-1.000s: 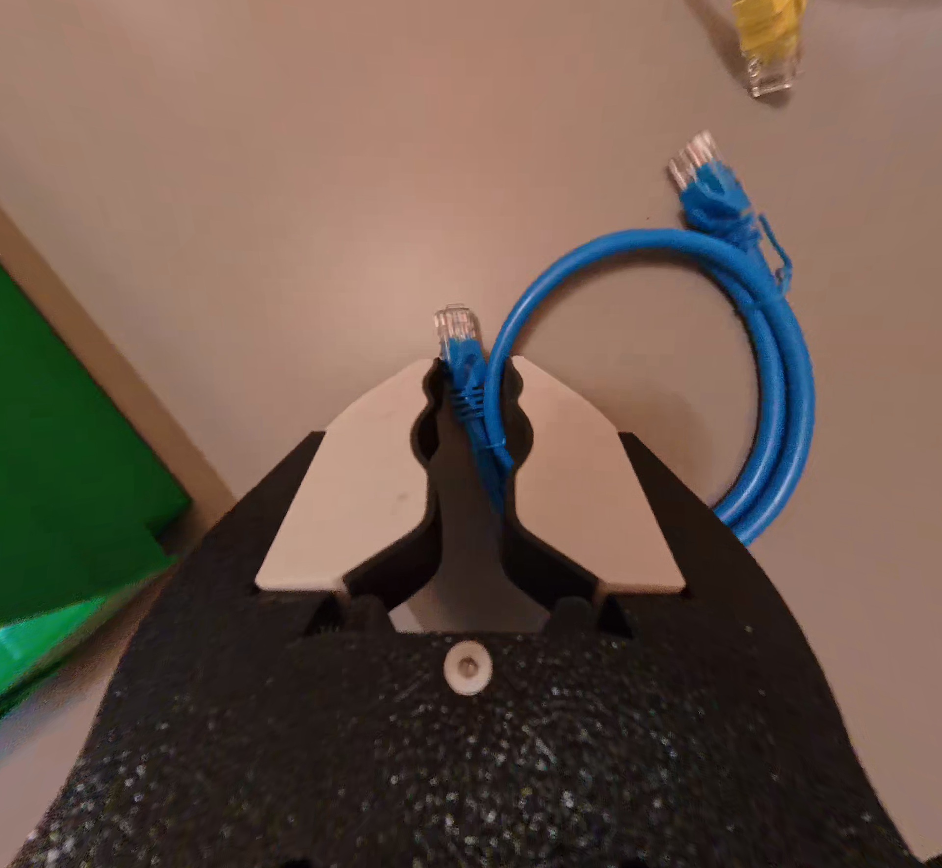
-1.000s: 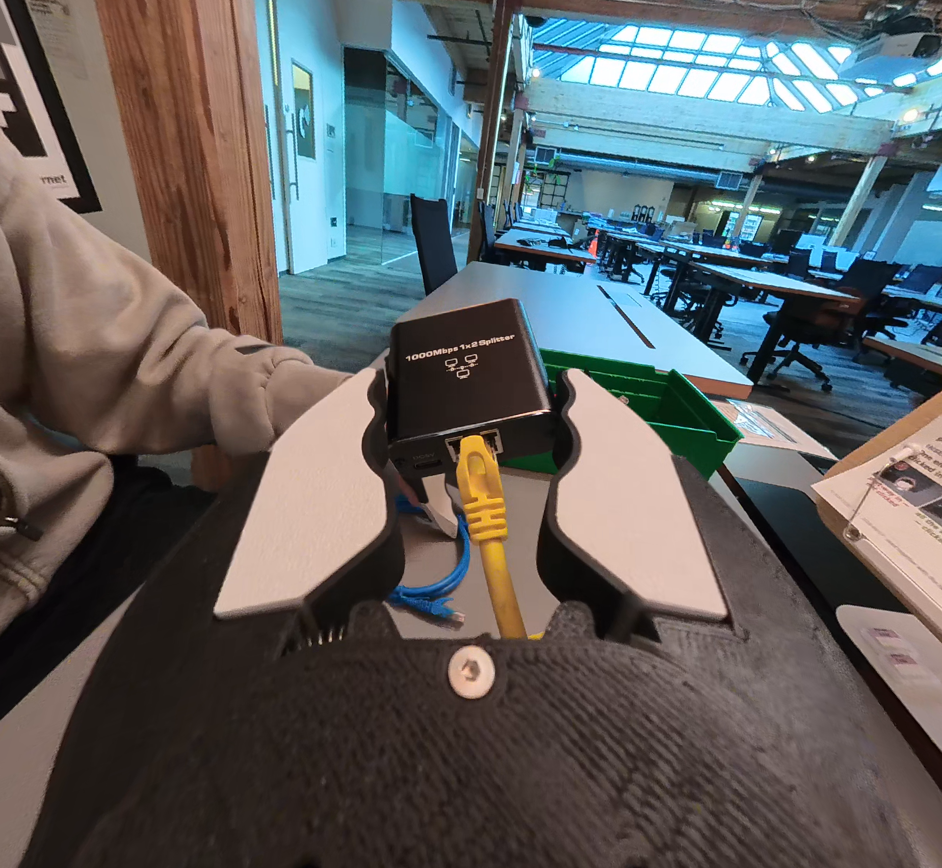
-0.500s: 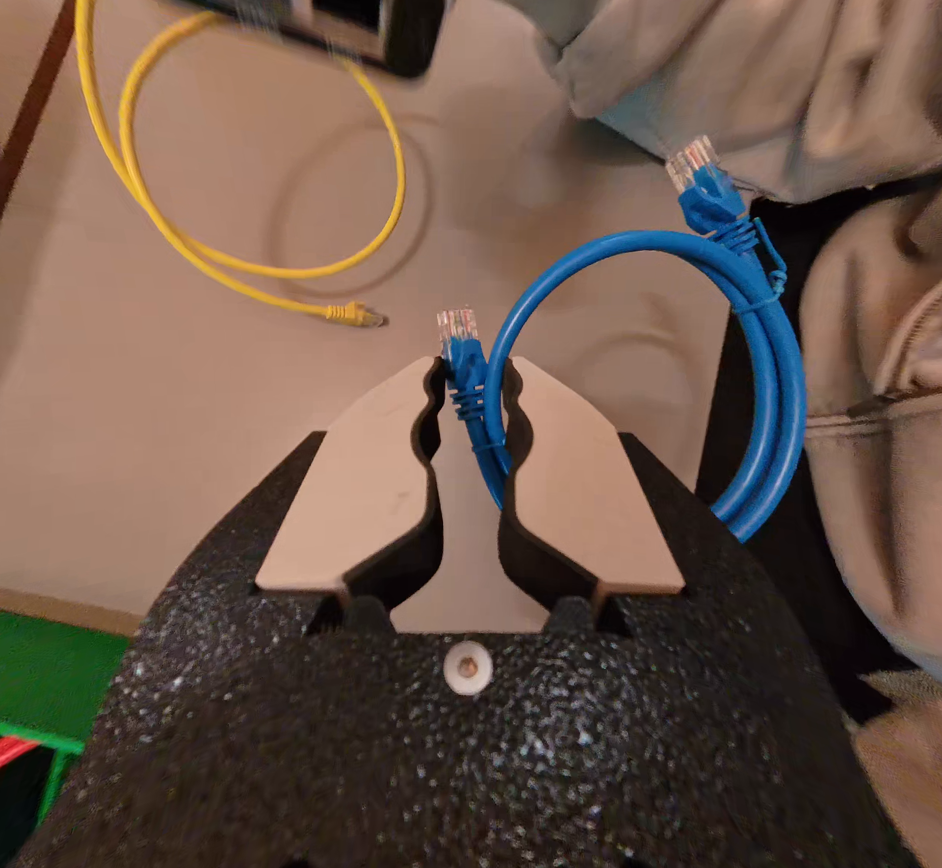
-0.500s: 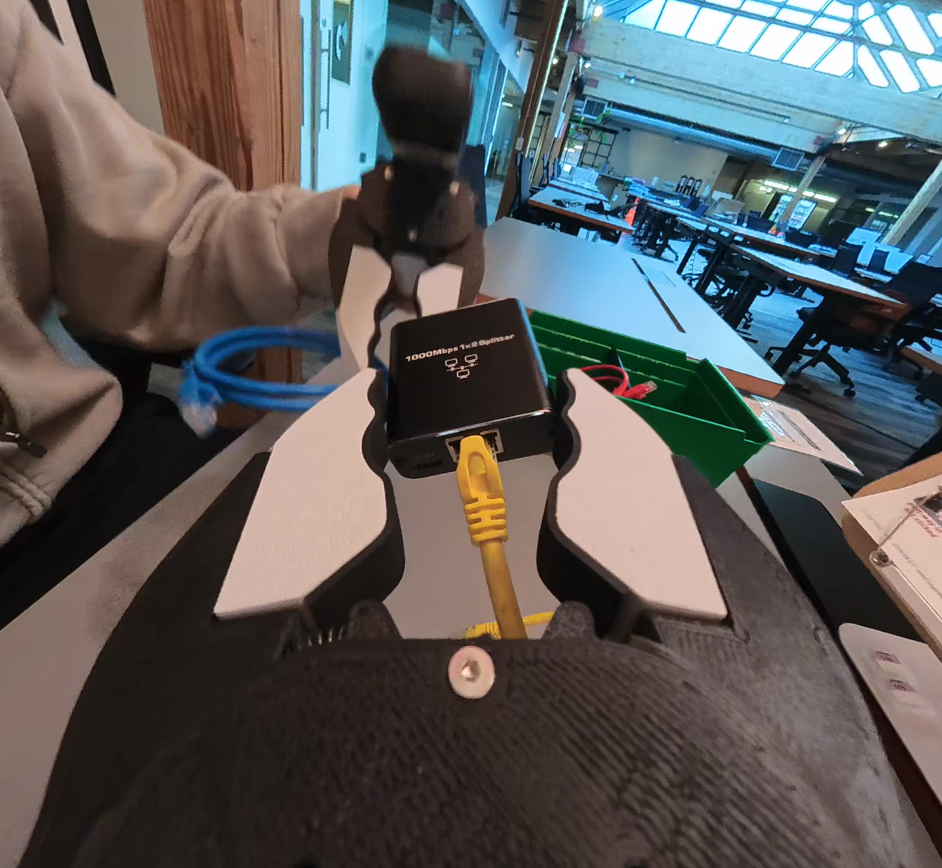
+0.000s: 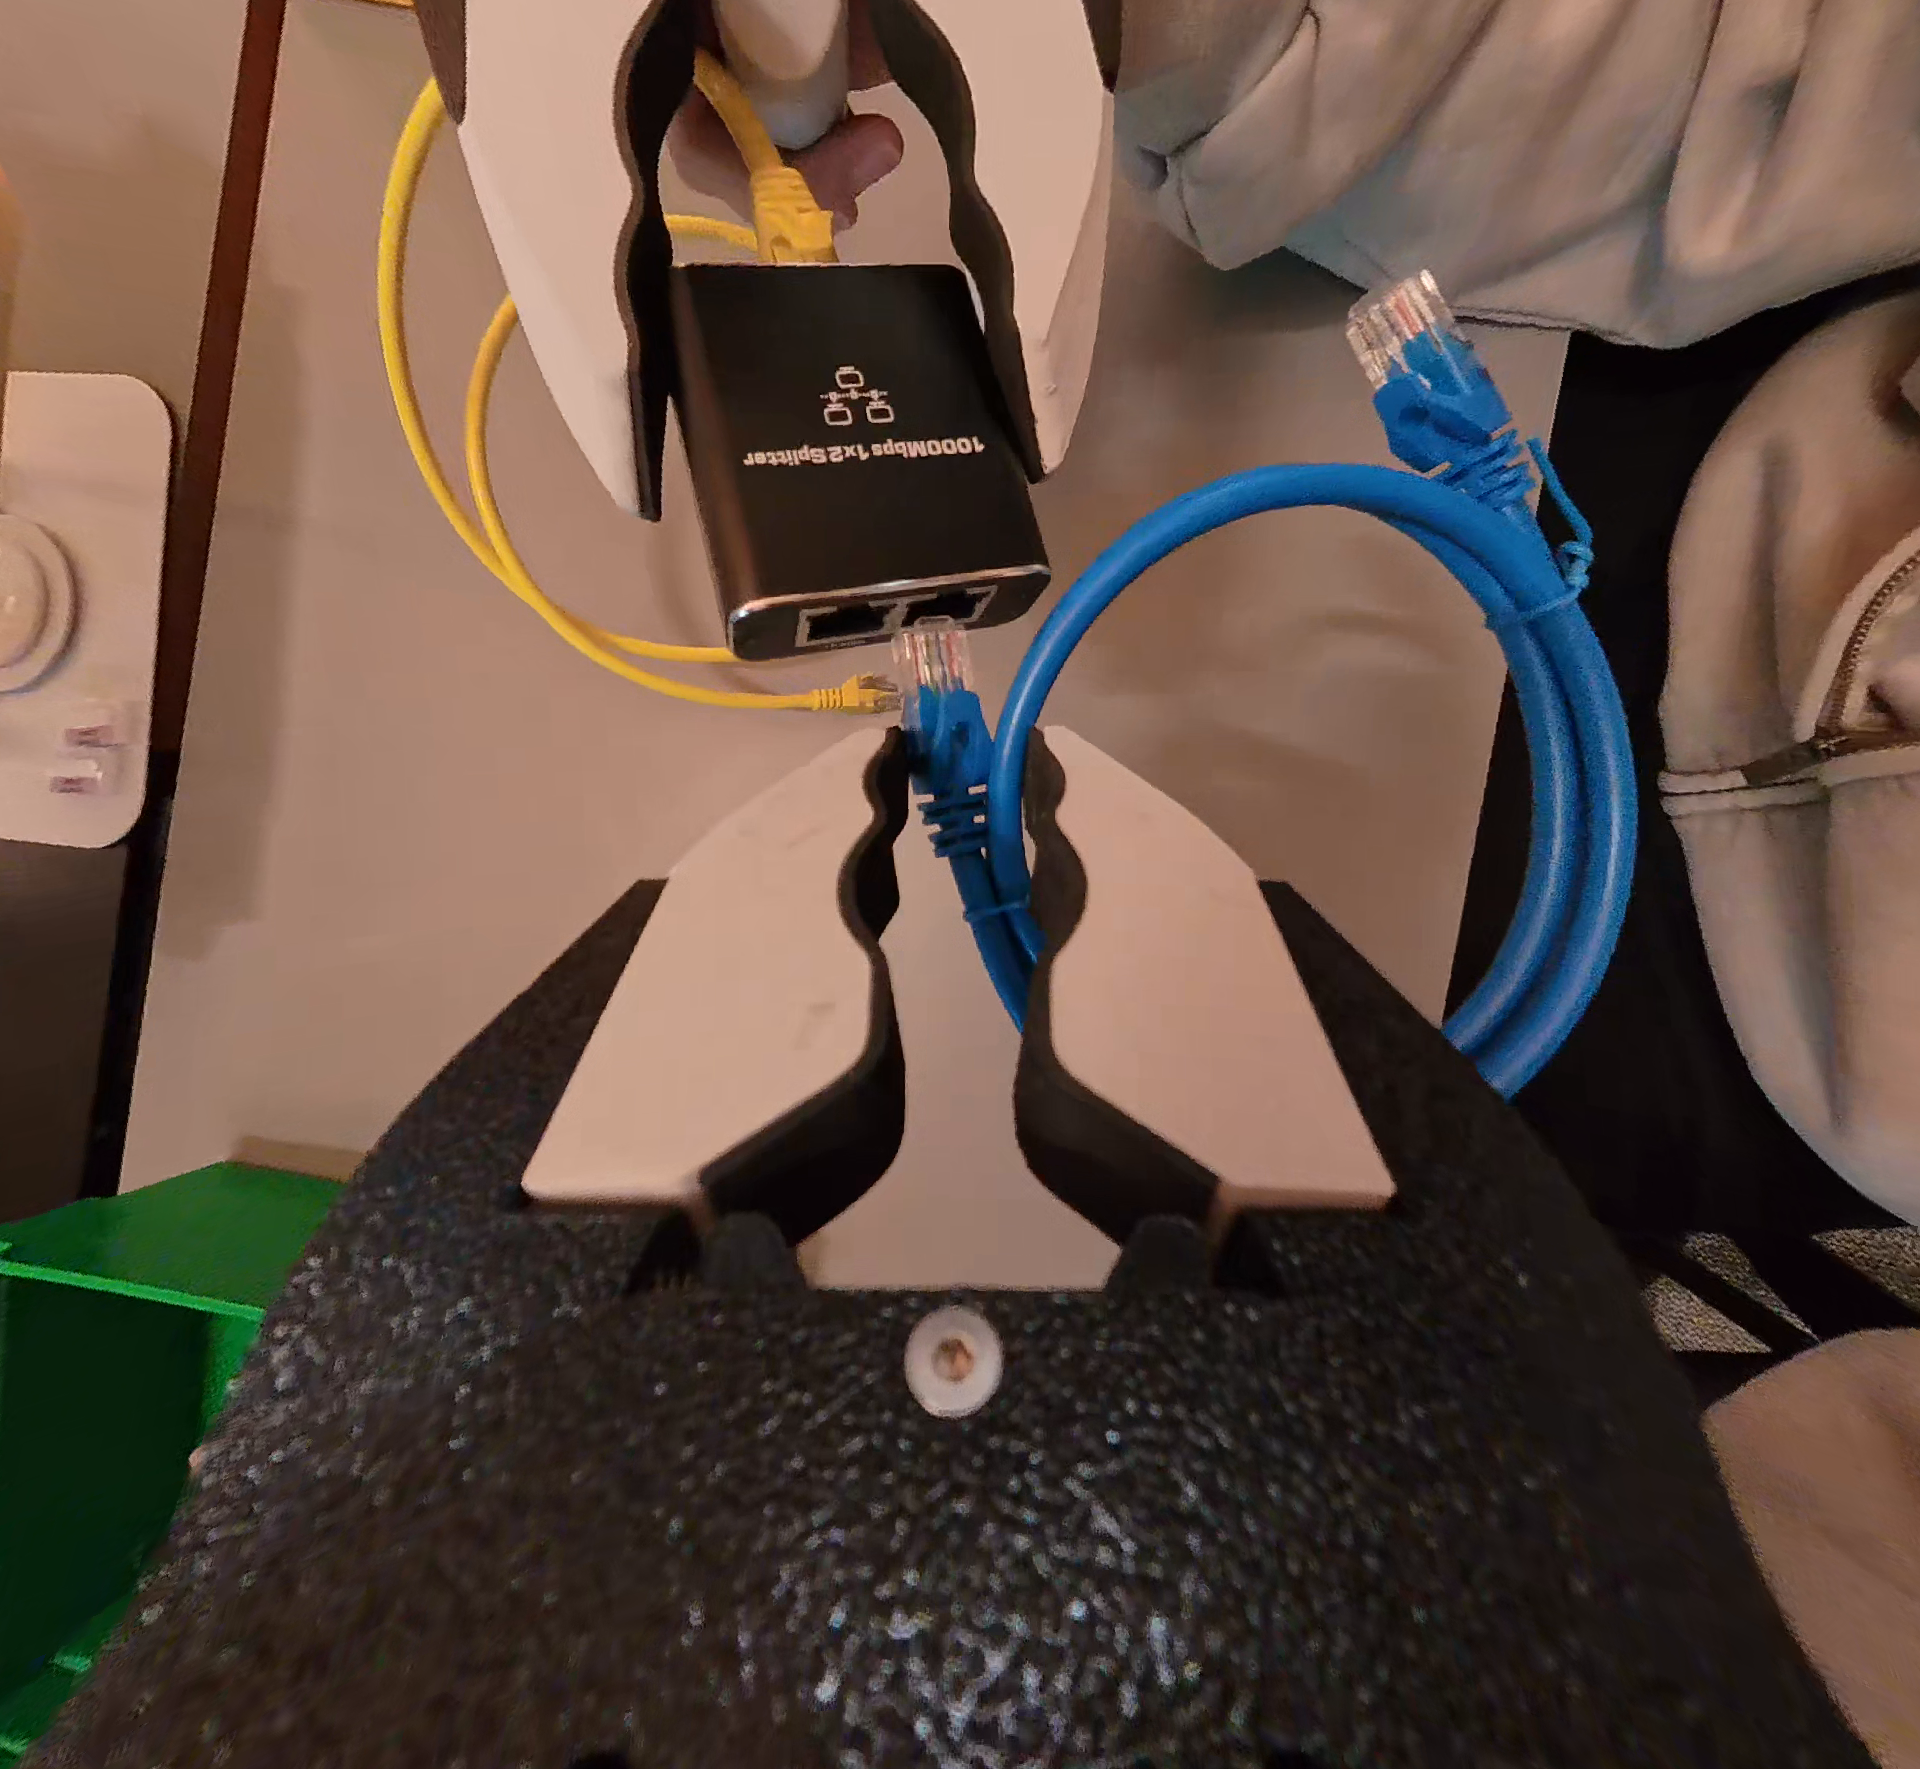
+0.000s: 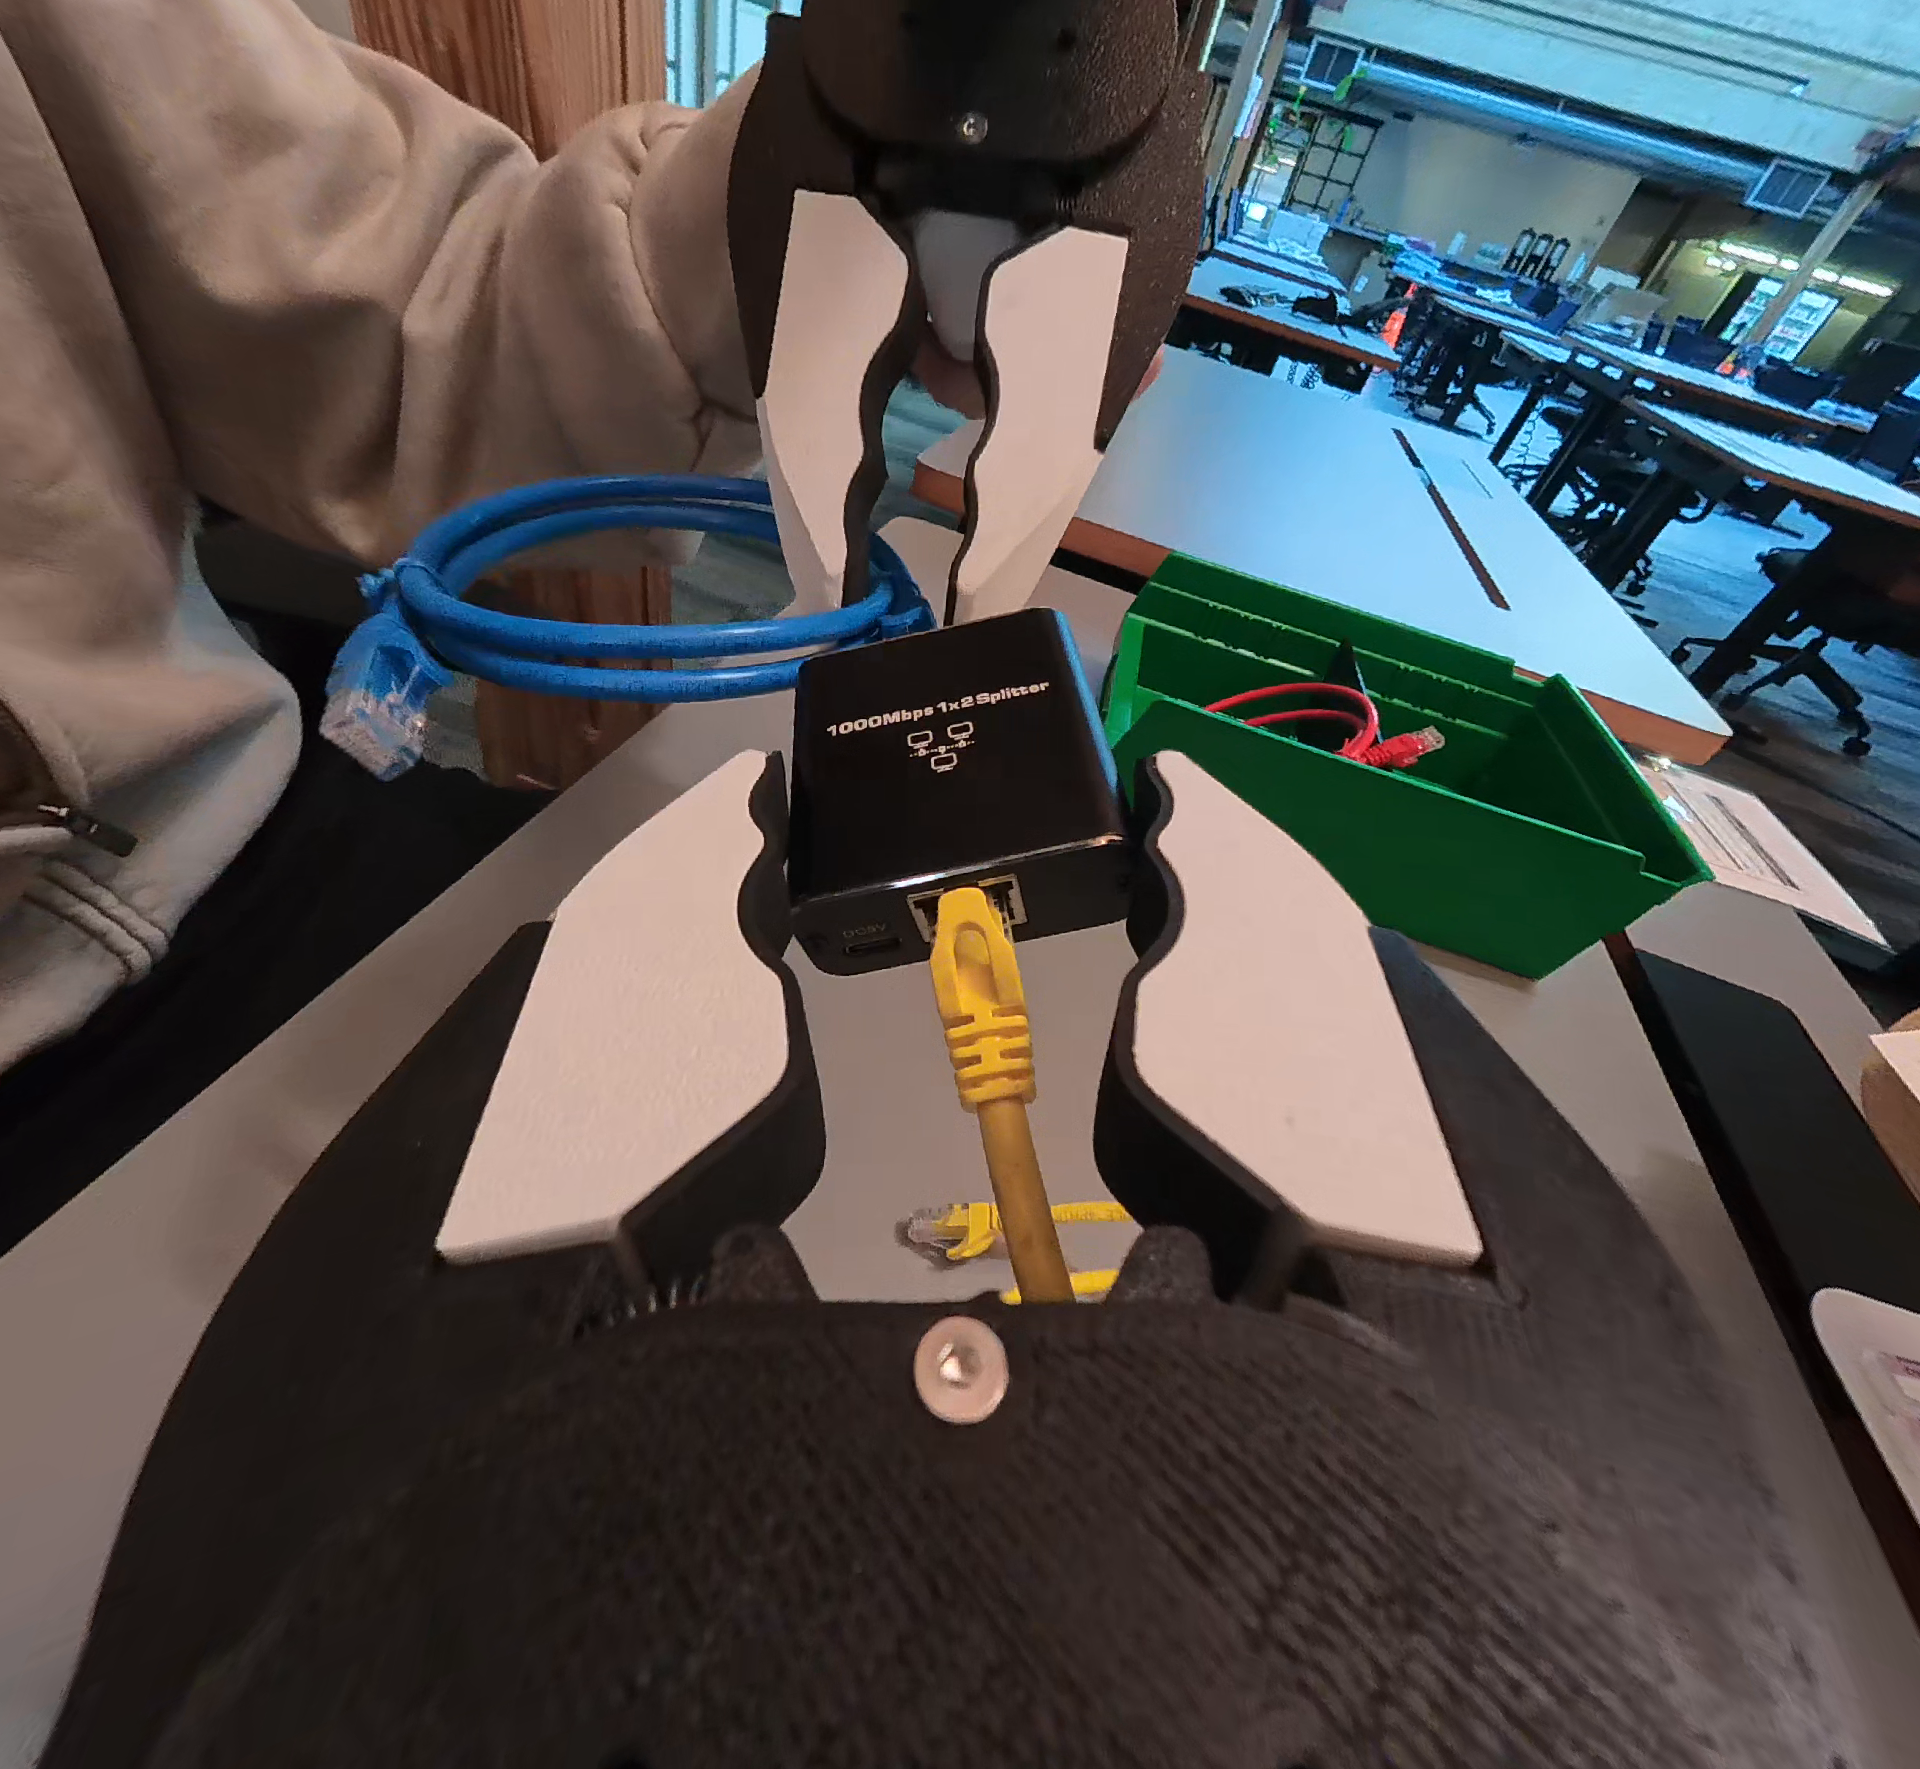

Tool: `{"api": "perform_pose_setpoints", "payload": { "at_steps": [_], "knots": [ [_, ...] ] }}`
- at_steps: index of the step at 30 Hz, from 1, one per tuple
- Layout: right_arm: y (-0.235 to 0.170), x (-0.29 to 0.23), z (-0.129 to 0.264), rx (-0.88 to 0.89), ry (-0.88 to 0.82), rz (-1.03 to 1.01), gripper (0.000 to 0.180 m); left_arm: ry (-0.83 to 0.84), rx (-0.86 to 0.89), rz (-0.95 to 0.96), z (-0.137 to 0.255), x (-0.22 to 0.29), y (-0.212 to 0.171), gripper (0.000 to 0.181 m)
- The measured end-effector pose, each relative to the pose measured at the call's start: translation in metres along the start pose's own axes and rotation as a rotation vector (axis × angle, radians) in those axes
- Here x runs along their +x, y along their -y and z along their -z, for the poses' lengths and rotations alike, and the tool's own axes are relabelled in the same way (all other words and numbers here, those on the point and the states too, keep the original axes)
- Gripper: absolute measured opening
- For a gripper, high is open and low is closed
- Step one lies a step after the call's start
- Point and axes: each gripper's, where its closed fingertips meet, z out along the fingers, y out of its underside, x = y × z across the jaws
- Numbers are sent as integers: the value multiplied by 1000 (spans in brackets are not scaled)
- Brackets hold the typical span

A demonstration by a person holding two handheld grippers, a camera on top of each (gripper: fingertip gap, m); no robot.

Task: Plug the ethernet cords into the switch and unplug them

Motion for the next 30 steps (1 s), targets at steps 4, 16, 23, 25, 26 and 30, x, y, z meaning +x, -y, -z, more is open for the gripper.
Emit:
{"api": "perform_pose_setpoints", "payload": {
  "at_steps": [4,16,23,25,26,30],
  "knots": [
    [0,-1,1,-5,3,15,64,-25,-4,-4,-1,3,1,21],
    [-6,8,-6,-50,-57,-6,64,19,-17,62,-4,-5,0,20],
    [-7,14,-7,-7,-64,-67,64,36,30,82,-3,-11,2,19],
    [2,15,-3,54,-62,-70,64,26,83,92,-1,-11,7,19],
    [3,15,-2,57,-65,-76,64,29,96,96,-1,-12,9,19],
    [9,13,8,100,-59,-32,64,29,184,90,-2,-10,18,21]
  ]
}}
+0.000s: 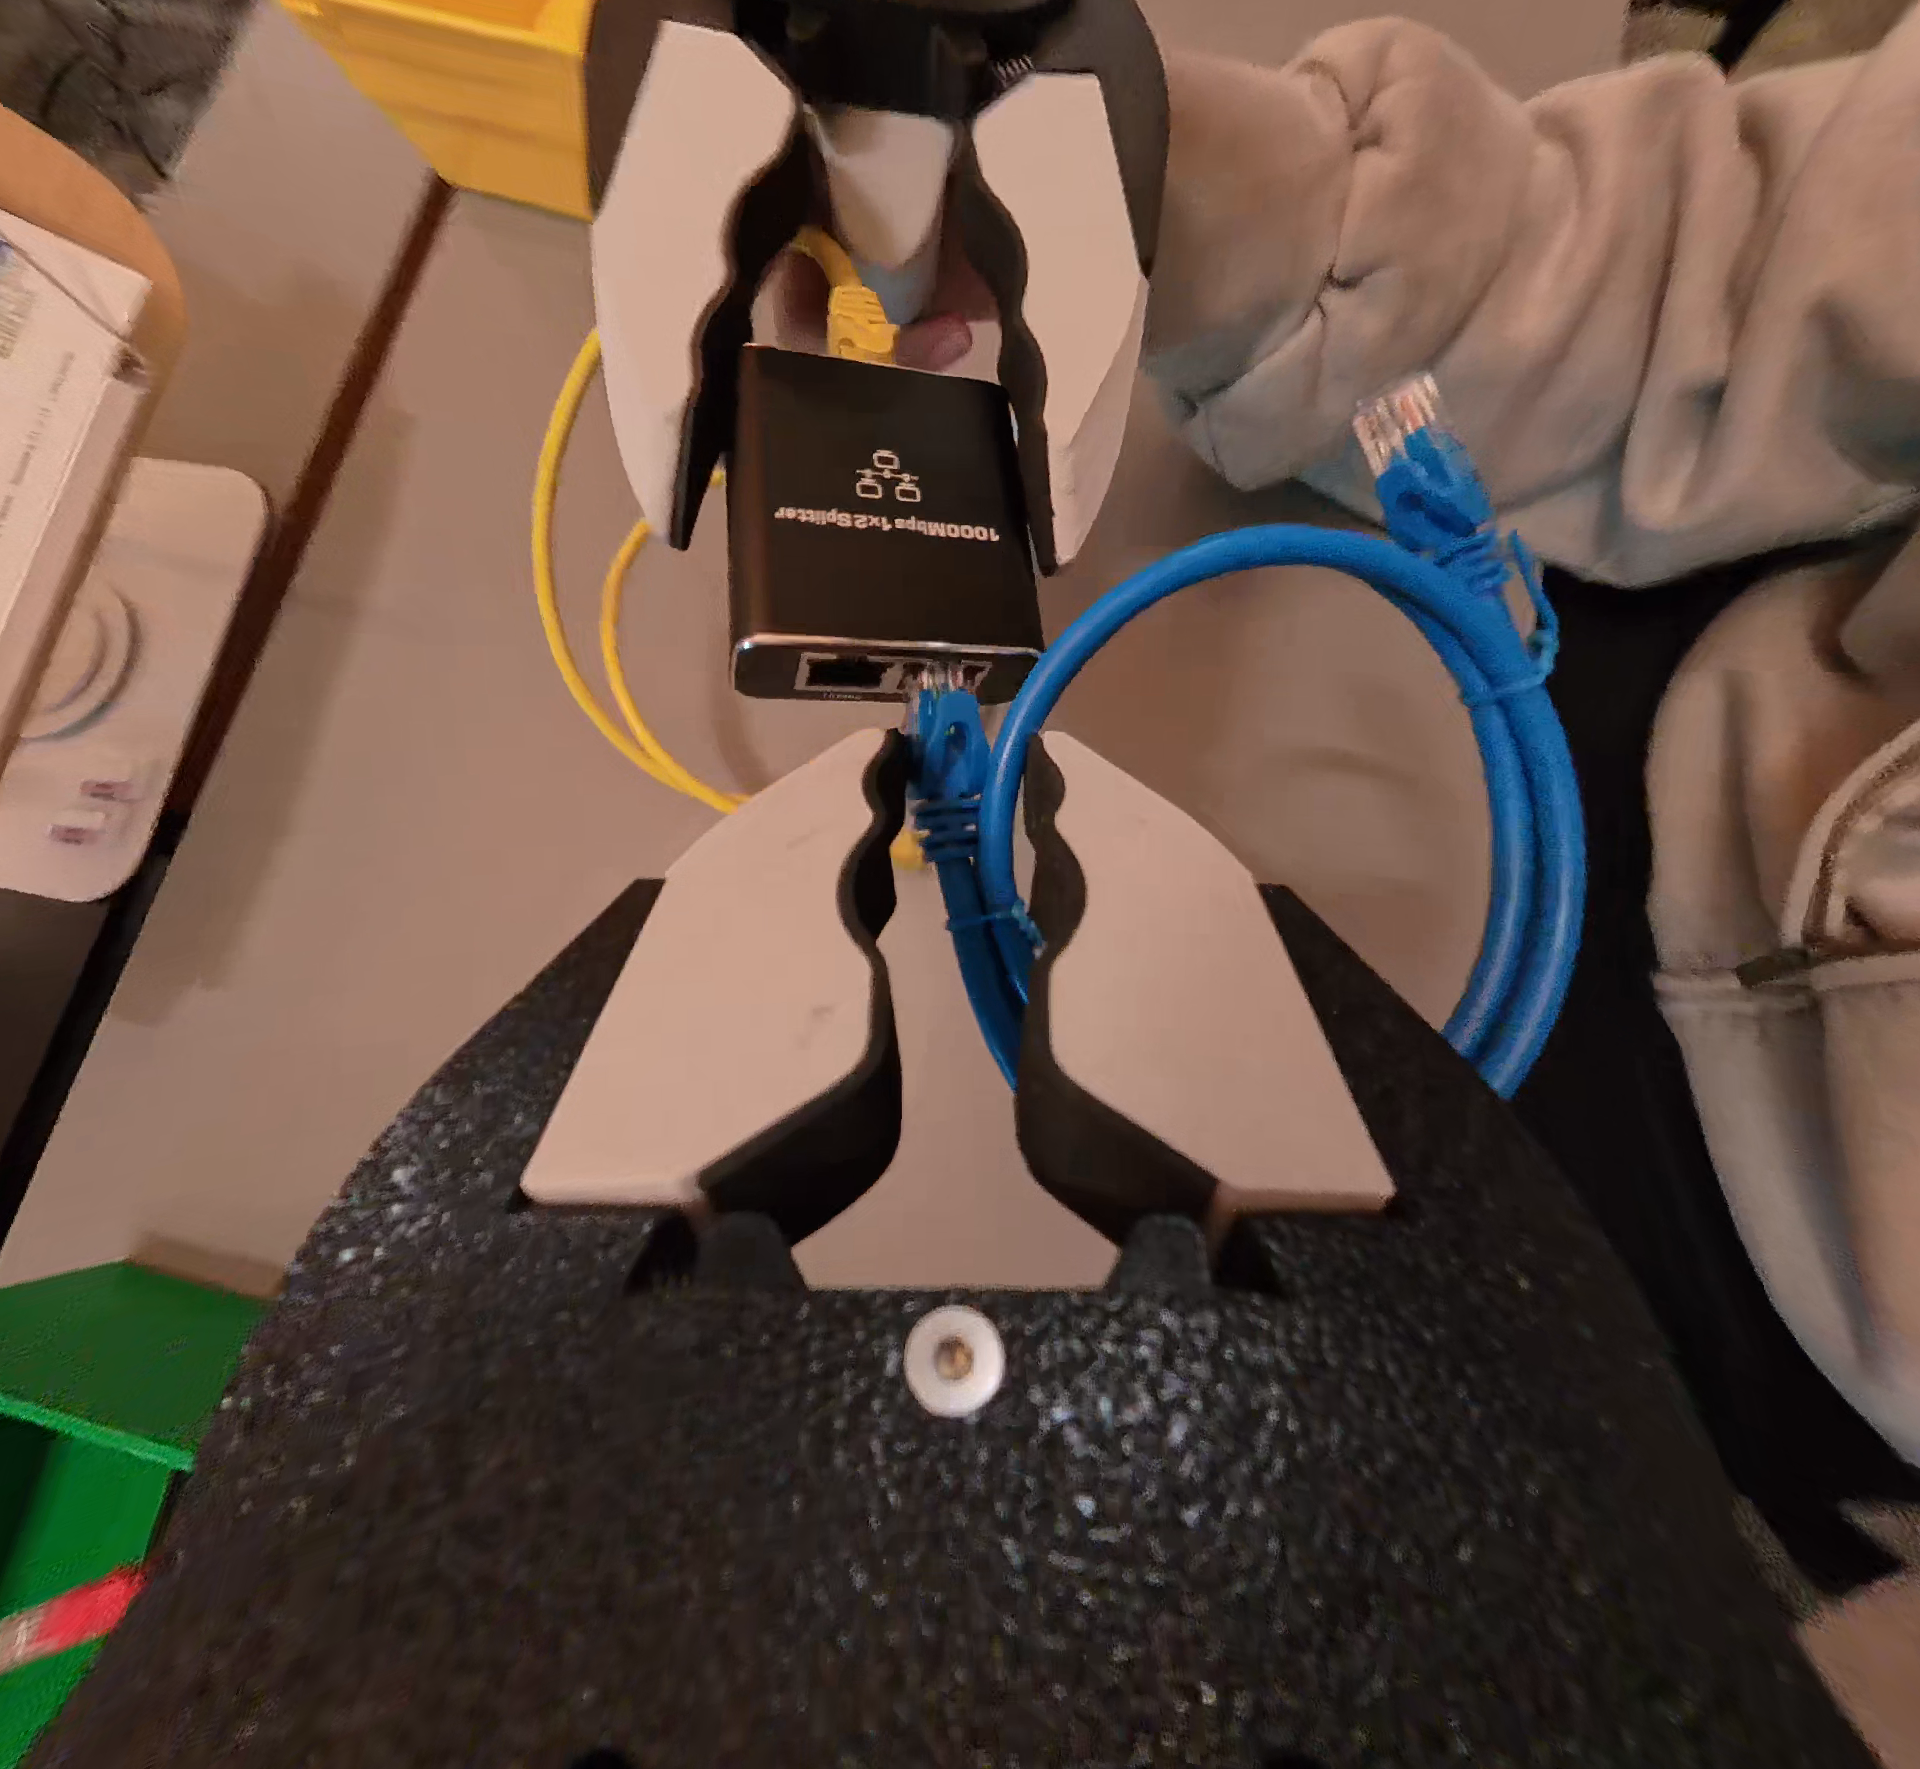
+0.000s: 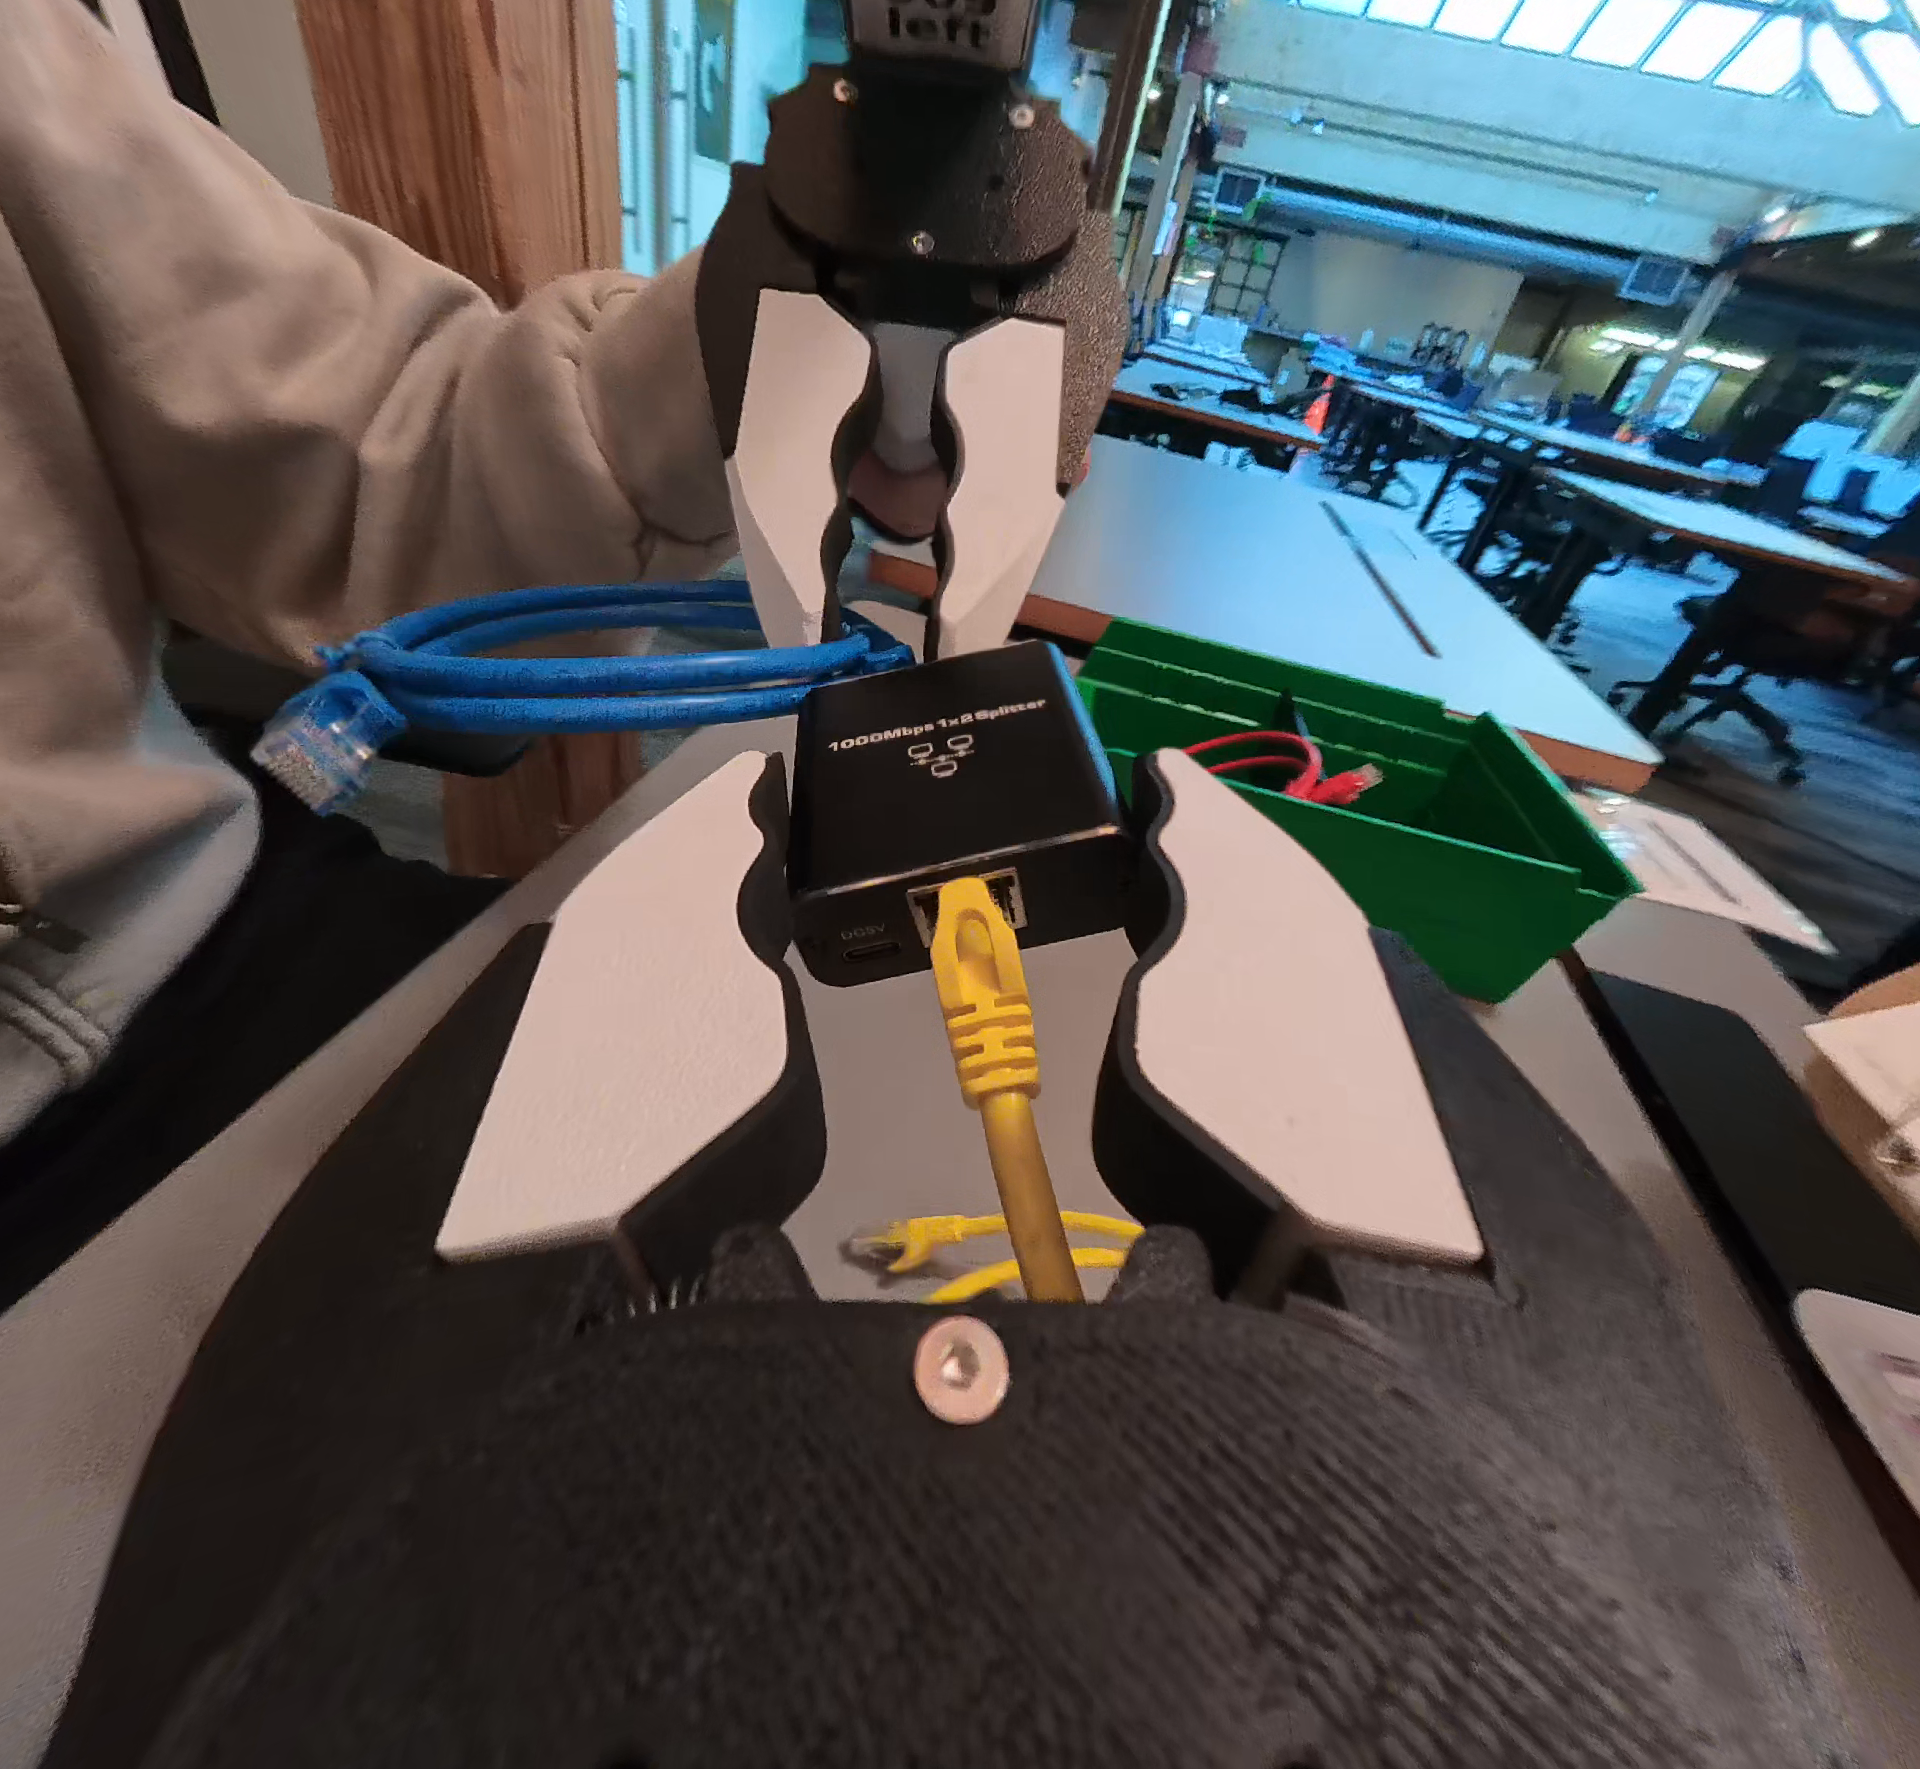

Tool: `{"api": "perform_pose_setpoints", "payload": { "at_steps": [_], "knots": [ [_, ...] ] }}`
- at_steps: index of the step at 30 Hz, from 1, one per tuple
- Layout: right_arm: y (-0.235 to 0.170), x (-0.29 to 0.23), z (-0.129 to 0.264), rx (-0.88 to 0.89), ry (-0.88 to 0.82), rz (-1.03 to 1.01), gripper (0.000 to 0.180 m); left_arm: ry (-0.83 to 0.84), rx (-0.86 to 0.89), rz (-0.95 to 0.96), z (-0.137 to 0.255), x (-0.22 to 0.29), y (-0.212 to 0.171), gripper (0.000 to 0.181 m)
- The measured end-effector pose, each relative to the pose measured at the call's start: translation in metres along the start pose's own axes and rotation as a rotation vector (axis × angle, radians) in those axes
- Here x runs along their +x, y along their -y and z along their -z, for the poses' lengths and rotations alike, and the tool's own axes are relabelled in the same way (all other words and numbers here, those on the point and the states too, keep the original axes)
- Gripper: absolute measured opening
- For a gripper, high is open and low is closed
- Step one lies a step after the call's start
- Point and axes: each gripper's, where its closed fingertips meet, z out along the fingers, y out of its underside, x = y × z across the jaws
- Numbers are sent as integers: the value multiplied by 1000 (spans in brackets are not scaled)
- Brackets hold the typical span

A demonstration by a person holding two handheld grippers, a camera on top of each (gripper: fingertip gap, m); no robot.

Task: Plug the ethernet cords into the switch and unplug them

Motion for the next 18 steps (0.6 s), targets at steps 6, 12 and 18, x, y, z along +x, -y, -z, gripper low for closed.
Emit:
{"api": "perform_pose_setpoints", "payload": {
  "at_steps": [6,12,18],
  "knots": [
    [14,12,24,46,-93,34,64,197,228,-7,18,-10,21,19],
    [14,6,19,73,-44,16,64,191,287,9,25,-7,23,21],
    [14,4,19,67,-27,4,64,220,262,-52,28,-7,18,23]
  ]
}}
